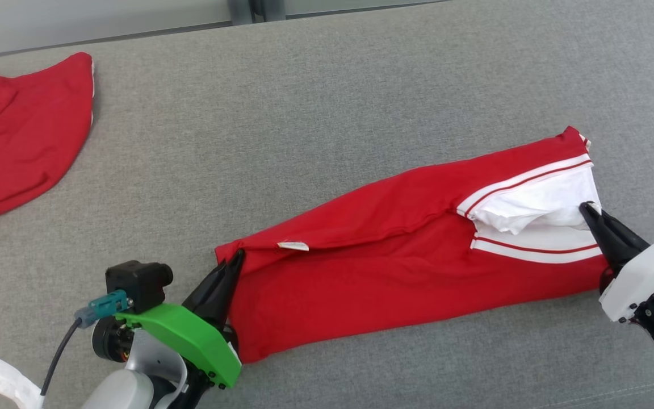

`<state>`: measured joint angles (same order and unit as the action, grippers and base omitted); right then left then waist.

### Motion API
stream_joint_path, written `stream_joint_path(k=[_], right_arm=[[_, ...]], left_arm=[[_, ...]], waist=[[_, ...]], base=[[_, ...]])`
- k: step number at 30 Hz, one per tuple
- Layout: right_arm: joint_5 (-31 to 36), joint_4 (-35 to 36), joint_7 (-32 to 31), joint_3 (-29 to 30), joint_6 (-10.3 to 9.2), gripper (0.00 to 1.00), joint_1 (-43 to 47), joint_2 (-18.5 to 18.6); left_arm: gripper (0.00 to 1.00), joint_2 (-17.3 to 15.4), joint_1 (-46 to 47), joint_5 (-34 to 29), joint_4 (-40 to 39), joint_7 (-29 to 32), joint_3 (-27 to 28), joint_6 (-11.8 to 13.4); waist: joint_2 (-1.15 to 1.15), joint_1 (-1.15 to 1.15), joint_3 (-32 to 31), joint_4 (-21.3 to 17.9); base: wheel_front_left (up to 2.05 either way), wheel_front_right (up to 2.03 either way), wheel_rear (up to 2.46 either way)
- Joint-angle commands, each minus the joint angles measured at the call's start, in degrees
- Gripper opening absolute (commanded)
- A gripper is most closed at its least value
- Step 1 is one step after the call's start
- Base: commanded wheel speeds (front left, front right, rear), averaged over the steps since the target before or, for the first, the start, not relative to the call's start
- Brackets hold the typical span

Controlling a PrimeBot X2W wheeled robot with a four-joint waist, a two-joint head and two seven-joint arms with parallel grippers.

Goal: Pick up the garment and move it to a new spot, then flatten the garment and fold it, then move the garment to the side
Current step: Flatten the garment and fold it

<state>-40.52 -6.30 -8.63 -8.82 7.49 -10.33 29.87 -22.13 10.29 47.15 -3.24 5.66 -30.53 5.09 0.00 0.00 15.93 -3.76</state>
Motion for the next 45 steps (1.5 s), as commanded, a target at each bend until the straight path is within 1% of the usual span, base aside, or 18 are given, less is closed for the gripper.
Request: stream_joint_path(k=[1,2,3,4,5,8,13,16,20,22,24,29,32,33,34,35,40,45], right_arm=[[0.87,-0.67,0.34,0.11,0.0,0.0,-0.82,0.48],[0.88,-1.17,0.27,-0.04,0.01,0.0,-0.84,0.51],[0.86,-1.57,0.19,-0.24,0.0,0.34,-0.83,0.71],[0.83,-2.0,-0.11,-0.44,0.0,0.98,-0.69,0.97],[0.49,-2.51,-0.66,-0.56,0.0,1.0,-0.33,1.08],[-0.85,-2.55,-2.61,-1.09,0.0,1.0,0.63,2.32],[-2.99,-0.96,-5.34,2.16,-0.01,1.0,-0.1,4.2],[-0.31,-1.76,-6.9,5.42,0.01,1.0,-2.18,3.79],[4.52,-4.99,-10.62,6.28,0.0,1.0,-5.19,2.54],[5.44,-7.5,-12.27,5.94,0.01,1.0,-6.86,0.66],[7.25,-10.88,-13.38,5.48,-0.02,1.0,-8.22,0.44],[11.04,-19.63,-14.43,3.38,-0.01,1.0,-11.88,-0.93],[9.43,-23.03,-15.47,2.1,-0.02,1.0,-12.34,-2.64],[7.4,-23.45,-15.91,1.21,0.13,0.68,-12.33,-3.19],[4.97,-23.16,-16.09,0.25,0.2,0.14,-12.27,-3.95],[1.33,-22.22,-16.2,-0.68,0.31,0.0,-11.96,-4.05],[-7.59,-23.46,-15.49,3.55,-0.07,0.0,-10.62,4.09],[-11.67,-29.06,-16.44,11.57,-0.03,0.0,-8.55,12.14]], left_arm=[[0.62,0.16,-0.4,-0.31,0.36,-0.61,-0.14,-0.4],[1.0,0.13,-0.72,-0.49,0.83,-0.41,-0.74,-0.69],[1.0,0.02,-0.97,-0.72,1.19,-0.29,-1.17,-0.9],[1.0,-0.13,-1.14,-1.14,1.76,-0.36,-1.65,-1.14],[1.0,-0.23,-1.39,-1.39,2.25,-0.34,-2.18,-1.45],[1.0,-0.05,-2.75,-1.56,4.11,-1.04,-2.94,-1.49],[1.0,0.43,-5.74,-5.08,7.36,-9.89,0.82,4.47],[1.0,1.56,-7.12,-6.77,7.7,-16.8,3.76,7.19],[1.0,4.42,-6.19,-9.63,7.36,-20.33,5.53,8.15],[1.0,6.0,-5.69,-11.78,7.09,-20.81,6.4,8.04],[1.0,9.93,-5.41,-13.5,5.16,-20.96,9.91,7.92],[1.0,15.7,-7.98,-21.71,4.66,-20.9,14.31,3.6],[1.0,17.48,-8.99,-24.54,5.07,-20.85,15.67,1.32],[1.0,17.95,-9.43,-25.23,5.31,-20.86,16.17,0.4],[1.0,18.31,-9.71,-25.6,5.55,-20.86,16.66,-0.29],[1.0,18.59,-10.24,-26.28,5.86,-20.87,17.47,-1.16],[1.0,19.12,-11.96,-29.05,6.56,-20.87,18.68,-4.02],[1.0,19.2,-13.51,-29.43,6.8,-20.87,18.72,-6.11]], waist=[[0.0,0.0,-0.18,0.35],[0.0,0.0,-0.27,0.47],[0.0,0.0,-0.36,0.58],[0.0,0.0,-0.48,0.7],[0.0,0.0,-0.59,0.77],[0.0,0.0,-1.01,0.89],[0.0,0.0,-1.36,0.31],[0.0,0.0,-0.53,0.61],[0.0,0.0,1.38,2.16],[0.0,0.0,2.2,2.85],[0.0,0.0,2.82,3.71],[0.0,0.0,3.54,5.3],[0.0,0.0,3.25,5.89],[0.0,0.0,3.01,6.03],[0.0,0.0,2.72,6.1],[0.0,0.0,2.26,6.06],[0.0,0.0,0.48,6.25],[0.0,0.0,-1.61,7.41]], base=[[0.0,0.0,0.0],[0.0,0.0,0.0],[0.0,0.0,0.0],[0.0,0.0,0.0],[0.0,0.0,0.0],[0.0,0.0,0.0],[0.0,0.0,0.0],[0.0,0.0,0.0],[0.0,0.0,0.0],[0.0,0.0,0.0],[0.0,0.0,0.0],[0.0,0.0,0.0],[0.0,0.0,0.0],[0.0,0.0,0.0],[0.0,0.0,0.0],[0.0,0.0,0.0],[0.0,0.0,0.0],[0.0,0.0,0.0]])
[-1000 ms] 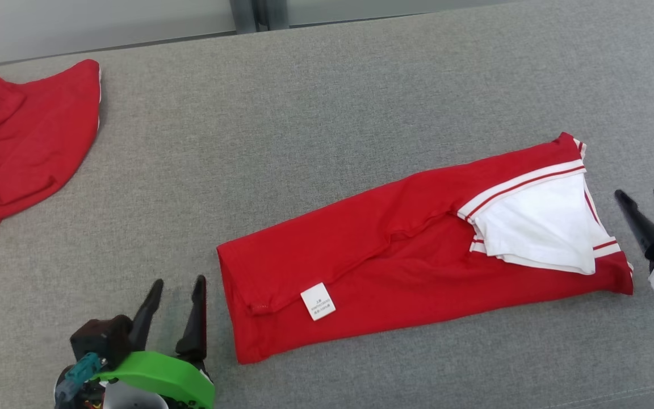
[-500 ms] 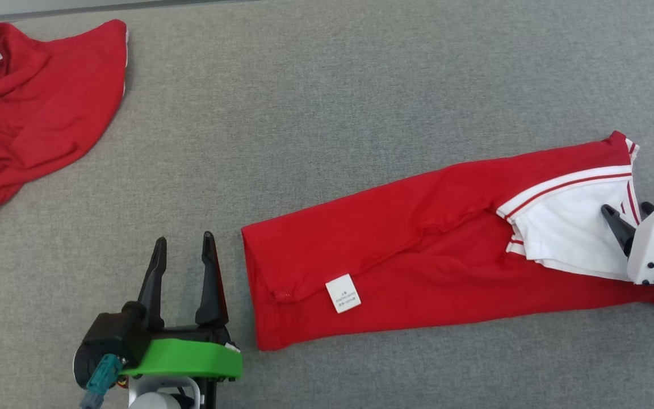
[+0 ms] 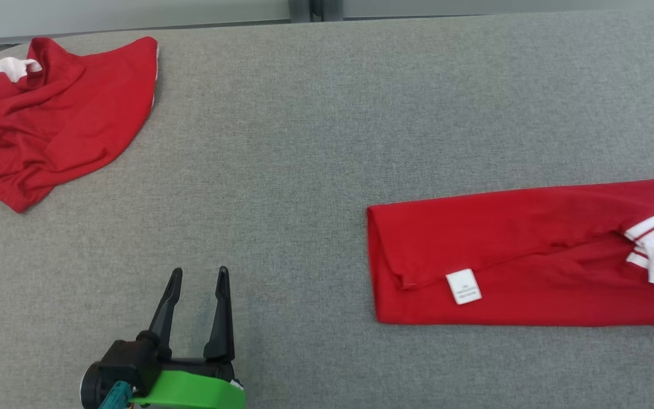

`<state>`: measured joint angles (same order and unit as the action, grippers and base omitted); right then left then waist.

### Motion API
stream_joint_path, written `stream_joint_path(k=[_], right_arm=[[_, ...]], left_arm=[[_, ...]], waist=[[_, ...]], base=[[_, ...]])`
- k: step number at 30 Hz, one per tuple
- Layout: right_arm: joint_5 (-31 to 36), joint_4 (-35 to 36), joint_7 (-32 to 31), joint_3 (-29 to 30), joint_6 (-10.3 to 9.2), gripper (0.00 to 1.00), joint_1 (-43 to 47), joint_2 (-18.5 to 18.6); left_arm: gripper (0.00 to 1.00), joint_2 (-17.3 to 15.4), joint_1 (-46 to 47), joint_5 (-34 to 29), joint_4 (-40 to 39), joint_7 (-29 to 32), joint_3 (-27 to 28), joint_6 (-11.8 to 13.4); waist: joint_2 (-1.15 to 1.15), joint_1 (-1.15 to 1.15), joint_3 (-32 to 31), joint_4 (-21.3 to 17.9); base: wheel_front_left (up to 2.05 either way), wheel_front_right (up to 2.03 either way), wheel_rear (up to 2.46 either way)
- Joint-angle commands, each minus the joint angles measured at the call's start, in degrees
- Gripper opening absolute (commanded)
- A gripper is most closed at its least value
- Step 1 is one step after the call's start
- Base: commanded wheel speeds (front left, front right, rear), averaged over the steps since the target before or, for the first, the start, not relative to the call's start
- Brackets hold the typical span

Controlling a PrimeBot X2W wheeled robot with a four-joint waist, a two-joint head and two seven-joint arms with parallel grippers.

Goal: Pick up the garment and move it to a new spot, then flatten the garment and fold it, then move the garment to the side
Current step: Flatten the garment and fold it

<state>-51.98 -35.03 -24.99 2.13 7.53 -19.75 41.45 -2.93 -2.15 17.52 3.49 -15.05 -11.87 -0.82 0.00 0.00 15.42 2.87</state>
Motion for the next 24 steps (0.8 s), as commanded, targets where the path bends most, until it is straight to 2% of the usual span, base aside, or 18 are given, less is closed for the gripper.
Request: stream_joint_path(k=[1,3,5,8,11,13,16,18,20,24], right_arm=[[-0.33,-1.3,-0.44,2.01,-0.09,0.0,1.54,2.1],[-0.04,-2.53,-1.29,4.62,-0.08,0.0,2.66,5.23],[-0.57,-1.67,-2.79,5.94,-0.02,0.0,3.82,6.58],[-1.19,5.31,-3.3,6.15,-0.03,0.0,7.04,8.07],[-2.52,14.32,-3.84,5.59,-0.02,0.0,11.09,5.99],[-2.58,20.76,-4.65,4.71,-0.03,0.0,13.06,3.76],[-1.42,28.77,-5.8,2.17,-0.03,0.0,14.3,-2.53],[0.79,31.29,-5.72,-0.37,-0.04,0.0,13.36,-6.95],[2.57,32.1,-5.83,-3.29,-0.03,0.0,11.85,-12.65],[6.66,28.8,-3.49,-6.31,-0.03,0.0,9.21,-22.35]], left_arm=[[1.0,-0.01,-1.29,0.35,0.07,-0.17,0.0,-0.23],[1.0,0.0,-1.42,0.78,-0.06,-0.16,-0.06,-0.25],[1.0,0.0,-1.69,1.36,-0.24,-0.16,-0.09,-0.01],[1.0,0.01,-2.21,2.5,0.06,-0.16,-0.54,0.21],[1.0,-0.01,-3.25,3.43,1.26,-0.16,-0.66,1.03],[1.0,-0.01,-3.56,4.15,1.42,-0.16,-0.48,1.54],[1.0,0.0,-3.82,4.3,2.05,-0.16,-1.52,1.32],[1.0,-0.01,-4.07,4.54,3.7,-0.16,-2.51,1.32],[1.0,-0.02,-3.76,4.04,5.67,-0.09,-3.28,1.61],[1.0,-0.04,-2.03,3.61,8.55,-0.09,-4.53,1.47]], waist=[[0.0,0.0,-1.39,1.02],[0.0,0.0,-1.76,1.44],[0.0,0.0,-2.56,1.83],[0.0,0.0,-4.22,2.55],[0.0,0.0,-5.88,2.34],[0.0,0.0,-6.23,1.39],[0.0,0.0,-6.04,-0.07],[0.0,0.0,-5.91,-1.05],[0.0,0.0,-5.84,-1.99],[0.0,0.0,-5.29,-2.94]], base=[[0.0,0.0,0.0],[0.0,0.0,0.0],[0.0,0.0,0.0],[0.0,0.0,0.0],[0.0,0.0,0.0],[0.0,0.0,0.0],[0.0,0.0,0.0],[0.0,0.0,0.0],[0.0,0.0,0.0],[0.0,0.0,0.0]])
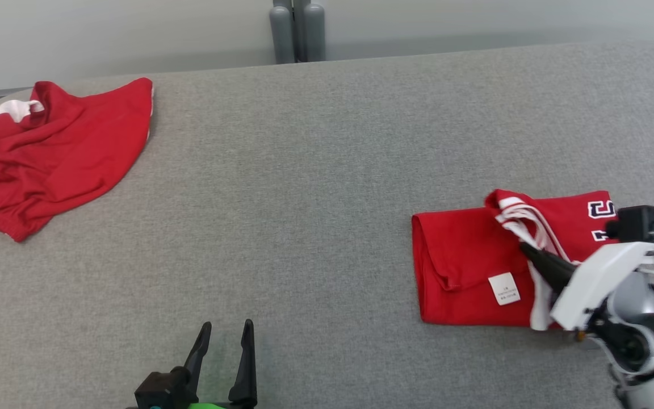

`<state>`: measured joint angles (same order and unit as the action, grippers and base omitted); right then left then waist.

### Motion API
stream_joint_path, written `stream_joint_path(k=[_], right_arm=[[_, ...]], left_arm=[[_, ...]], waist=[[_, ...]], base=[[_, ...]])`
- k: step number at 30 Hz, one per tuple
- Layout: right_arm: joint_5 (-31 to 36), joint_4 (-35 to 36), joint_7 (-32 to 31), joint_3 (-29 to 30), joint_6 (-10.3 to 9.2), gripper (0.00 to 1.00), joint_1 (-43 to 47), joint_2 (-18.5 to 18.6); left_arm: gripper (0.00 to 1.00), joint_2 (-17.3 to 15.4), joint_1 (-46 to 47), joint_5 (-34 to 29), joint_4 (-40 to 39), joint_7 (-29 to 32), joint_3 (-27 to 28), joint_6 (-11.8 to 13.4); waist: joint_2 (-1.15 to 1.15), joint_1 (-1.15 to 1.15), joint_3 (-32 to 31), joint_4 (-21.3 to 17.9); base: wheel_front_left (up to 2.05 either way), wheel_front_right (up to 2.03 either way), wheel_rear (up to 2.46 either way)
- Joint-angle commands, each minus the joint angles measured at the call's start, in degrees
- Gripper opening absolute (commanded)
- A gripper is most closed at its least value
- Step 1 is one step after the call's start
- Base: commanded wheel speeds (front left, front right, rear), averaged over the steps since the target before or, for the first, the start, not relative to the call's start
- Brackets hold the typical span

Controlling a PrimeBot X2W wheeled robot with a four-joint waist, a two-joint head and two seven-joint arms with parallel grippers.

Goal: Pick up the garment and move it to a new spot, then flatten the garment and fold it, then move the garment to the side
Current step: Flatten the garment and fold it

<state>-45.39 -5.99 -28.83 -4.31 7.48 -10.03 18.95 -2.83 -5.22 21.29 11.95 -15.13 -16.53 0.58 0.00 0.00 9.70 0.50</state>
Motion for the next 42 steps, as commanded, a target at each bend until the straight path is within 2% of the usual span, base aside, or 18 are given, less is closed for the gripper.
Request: stream_joint_path(k=[1,4,7,17,18,19,20,25,29,32,36,40,42], right_arm=[[1.13,-1.59,1.29,-0.34,0.02,0.0,-1.25,-2.04],[2.8,-4.6,3.39,-1.49,0.02,0.0,-2.79,-6.14],[4.11,-7.1,5.04,-2.27,0.02,0.0,-4.1,-8.45],[4.81,-9.35,7.28,-5.25,0.02,0.0,-6.77,-11.82],[4.83,-8.98,7.59,-5.68,0.02,0.11,-6.84,-12.07],[4.74,-8.28,8.23,-6.19,0.03,0.47,-6.91,-12.32],[4.15,-7.87,8.49,-6.59,0.02,1.0,-6.71,-12.62],[-0.51,-1.54,12.09,-8.5,0.02,1.0,-3.6,-13.85],[0.35,4.94,18.74,-7.82,0.02,1.0,-0.52,-11.61],[7.88,9.02,27.88,-7.28,0.02,1.0,2.54,-6.17],[15.97,6.99,38.59,-3.31,0.02,1.0,7.28,-2.73],[25.49,2.2,43.54,1.17,0.01,1.0,11.29,-1.4],[28.58,1.37,44.05,4.07,0.01,1.0,12.4,-2.78]], left_arm=[[1.0,-0.14,1.03,-0.36,0.81,-0.01,0.06,0.12],[1.0,-0.14,0.93,-0.68,1.91,-0.01,0.08,0.11],[1.0,-0.14,0.32,-0.97,2.58,-0.01,0.25,0.15],[1.0,-0.14,0.02,0.12,3.45,-0.01,-1.38,0.29],[1.0,-0.14,-0.08,0.61,3.87,-0.01,-1.61,0.12],[1.0,-0.14,-0.12,0.83,4.19,-0.01,-1.79,-0.09],[1.0,-0.14,-0.03,0.65,4.33,-0.01,-1.72,-0.21],[1.0,-0.14,-0.92,-0.83,5.73,-0.01,0.35,-0.89],[1.0,-0.13,-2.03,-0.8,4.45,-0.01,2.05,-1.14],[1.0,-0.15,-2.81,-0.46,1.29,-0.01,4.5,-0.71],[1.0,-0.15,-4.1,-1.09,-3.12,0.0,7.31,-0.52],[1.0,-0.15,-5.46,-1.7,-6.12,0.0,9.47,-0.02],[1.0,-0.15,-6.27,-2.3,-7.27,-0.01,10.44,0.25]], waist=[[0.0,0.0,0.53,-0.75],[0.0,0.0,0.52,-0.96],[0.0,0.0,0.52,-1.18],[0.0,0.0,0.1,-0.96],[0.0,0.0,0.03,-0.94],[0.0,0.0,-0.05,-0.92],[0.0,0.0,-0.11,-0.91],[0.0,0.0,-1.17,-1.05],[0.0,0.0,-2.61,-1.18],[0.0,0.0,-3.76,-1.1],[0.0,0.0,-5.04,-0.87],[0.0,0.0,-6.89,-0.55],[0.0,0.0,-7.9,-0.46]], base=[[0.0,0.0,0.0],[0.0,0.0,0.0],[0.0,0.0,0.0],[0.0,0.0,0.0],[0.0,0.0,0.0],[0.0,0.0,0.0],[0.0,0.0,0.0],[0.0,0.0,0.0],[0.0,0.0,0.0],[0.0,0.0,0.0],[0.0,0.0,0.0],[0.0,0.0,0.0],[0.0,0.0,0.0]])
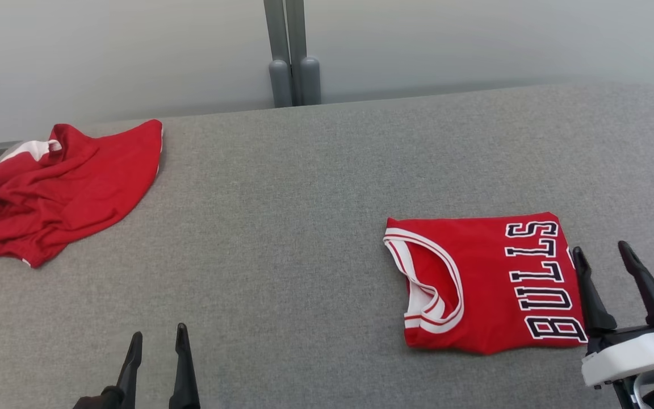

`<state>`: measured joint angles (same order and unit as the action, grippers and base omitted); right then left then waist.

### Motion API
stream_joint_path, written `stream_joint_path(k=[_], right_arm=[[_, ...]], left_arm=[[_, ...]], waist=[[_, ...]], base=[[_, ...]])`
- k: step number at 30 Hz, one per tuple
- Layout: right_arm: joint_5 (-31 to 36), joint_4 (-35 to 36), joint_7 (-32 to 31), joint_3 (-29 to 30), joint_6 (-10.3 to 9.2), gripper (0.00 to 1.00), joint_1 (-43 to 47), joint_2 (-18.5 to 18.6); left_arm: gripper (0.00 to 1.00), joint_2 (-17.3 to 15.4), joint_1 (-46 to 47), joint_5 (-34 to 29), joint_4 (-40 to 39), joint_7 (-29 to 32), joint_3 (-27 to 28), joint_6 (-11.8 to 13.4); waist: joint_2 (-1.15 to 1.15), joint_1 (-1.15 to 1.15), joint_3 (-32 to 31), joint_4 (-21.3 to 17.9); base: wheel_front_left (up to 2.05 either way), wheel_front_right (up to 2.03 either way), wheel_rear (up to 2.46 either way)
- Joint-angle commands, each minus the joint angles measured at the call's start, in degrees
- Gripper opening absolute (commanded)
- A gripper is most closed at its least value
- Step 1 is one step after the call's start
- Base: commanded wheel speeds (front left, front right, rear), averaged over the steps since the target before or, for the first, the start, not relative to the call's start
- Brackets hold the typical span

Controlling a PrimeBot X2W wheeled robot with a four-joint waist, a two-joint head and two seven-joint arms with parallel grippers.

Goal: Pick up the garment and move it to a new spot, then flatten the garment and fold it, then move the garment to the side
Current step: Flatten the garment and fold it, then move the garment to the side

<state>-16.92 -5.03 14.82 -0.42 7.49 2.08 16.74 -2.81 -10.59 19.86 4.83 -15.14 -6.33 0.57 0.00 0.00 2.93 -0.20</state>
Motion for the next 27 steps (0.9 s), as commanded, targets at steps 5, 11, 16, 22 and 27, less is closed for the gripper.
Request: stream_joint_path(k=[5,11,16,22,27], right_arm=[[6.38,3.19,0.36,7.0,-0.01,1.0,4.49,-4.34],[9.99,3.8,0.39,10.3,-0.01,1.0,8.0,-6.72],[11.14,4.53,0.39,9.28,-0.01,1.0,9.32,-7.22],[11.09,4.42,0.39,8.81,-0.01,1.0,8.48,-7.1],[8.18,1.86,0.39,7.21,-0.01,1.0,7.07,-6.6]], left_arm=[[1.0,-0.16,-2.28,-2.59,-2.68,0.01,2.09,0.58],[1.0,-0.17,-4.18,-4.91,-3.17,0.0,3.94,0.0],[1.0,-0.16,-5.24,-6.07,-2.94,0.0,4.92,-1.0],[1.0,-0.16,-5.33,-6.56,-3.17,0.0,4.85,-1.46],[1.0,-0.16,-4.27,-6.35,-3.44,0.01,4.38,-1.18]], waist=[[0.0,0.0,-2.34,0.61],[0.0,0.0,-3.53,1.52],[0.0,0.0,-3.86,1.92],[0.0,0.0,-3.95,1.93],[0.0,0.0,-3.31,1.31]], base=[[0.0,0.0,0.0],[0.0,0.0,0.0],[0.0,0.0,0.0],[0.0,0.0,0.0],[0.0,0.0,0.0]])
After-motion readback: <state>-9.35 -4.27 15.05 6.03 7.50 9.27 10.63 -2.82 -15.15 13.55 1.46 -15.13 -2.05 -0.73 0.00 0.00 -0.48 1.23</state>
